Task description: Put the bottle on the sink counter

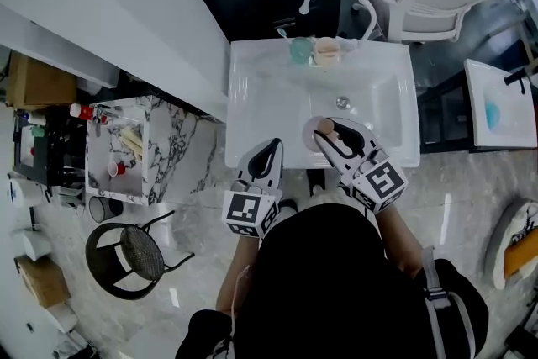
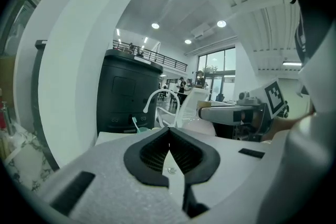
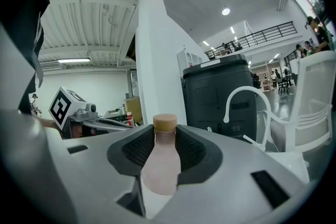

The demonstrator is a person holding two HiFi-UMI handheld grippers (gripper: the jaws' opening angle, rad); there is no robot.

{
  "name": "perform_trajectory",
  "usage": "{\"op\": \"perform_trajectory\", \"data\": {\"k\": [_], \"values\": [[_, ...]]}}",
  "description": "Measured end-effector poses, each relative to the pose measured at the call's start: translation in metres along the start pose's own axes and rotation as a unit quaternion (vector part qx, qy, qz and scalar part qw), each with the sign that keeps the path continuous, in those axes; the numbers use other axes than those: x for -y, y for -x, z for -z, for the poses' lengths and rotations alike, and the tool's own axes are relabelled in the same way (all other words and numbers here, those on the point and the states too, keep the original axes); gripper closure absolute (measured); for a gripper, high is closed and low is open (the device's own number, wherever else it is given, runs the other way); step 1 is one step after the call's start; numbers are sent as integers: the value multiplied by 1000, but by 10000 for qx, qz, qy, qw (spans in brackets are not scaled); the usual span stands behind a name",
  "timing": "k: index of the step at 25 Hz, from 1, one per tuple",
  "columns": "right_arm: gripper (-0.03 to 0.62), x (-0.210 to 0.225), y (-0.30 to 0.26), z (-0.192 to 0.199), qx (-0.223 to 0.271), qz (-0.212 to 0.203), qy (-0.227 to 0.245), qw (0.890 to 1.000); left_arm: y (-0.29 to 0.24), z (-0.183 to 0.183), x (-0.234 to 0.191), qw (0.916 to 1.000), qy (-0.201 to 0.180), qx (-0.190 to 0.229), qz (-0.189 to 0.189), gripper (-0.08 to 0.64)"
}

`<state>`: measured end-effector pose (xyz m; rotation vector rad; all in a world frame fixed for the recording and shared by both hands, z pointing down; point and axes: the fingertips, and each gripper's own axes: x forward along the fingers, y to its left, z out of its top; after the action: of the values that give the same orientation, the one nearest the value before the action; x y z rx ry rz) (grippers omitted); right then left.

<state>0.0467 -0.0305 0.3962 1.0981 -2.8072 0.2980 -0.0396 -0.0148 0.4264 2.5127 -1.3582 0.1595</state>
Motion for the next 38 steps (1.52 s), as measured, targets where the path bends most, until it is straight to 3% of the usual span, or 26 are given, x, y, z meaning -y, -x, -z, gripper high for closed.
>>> {"op": "perform_trajectory", "data": {"k": [14,22,34,38], "values": [[465,48,-41,2,-239,-871,152,9958,-42,-7,-17,9959,180,106,-882,543],[465,53,-51,12,-370,-1083,180,9933,-42,2,-23,9920,339,97,-1214,543],[465,55,-84,14,-374,-1028,210,9938,-48,-4,-48,9919,316,115,-1228,543],[465,58,-100,26,-655,-864,165,9940,-52,-5,-59,9930,312,69,-1139,543]]}}
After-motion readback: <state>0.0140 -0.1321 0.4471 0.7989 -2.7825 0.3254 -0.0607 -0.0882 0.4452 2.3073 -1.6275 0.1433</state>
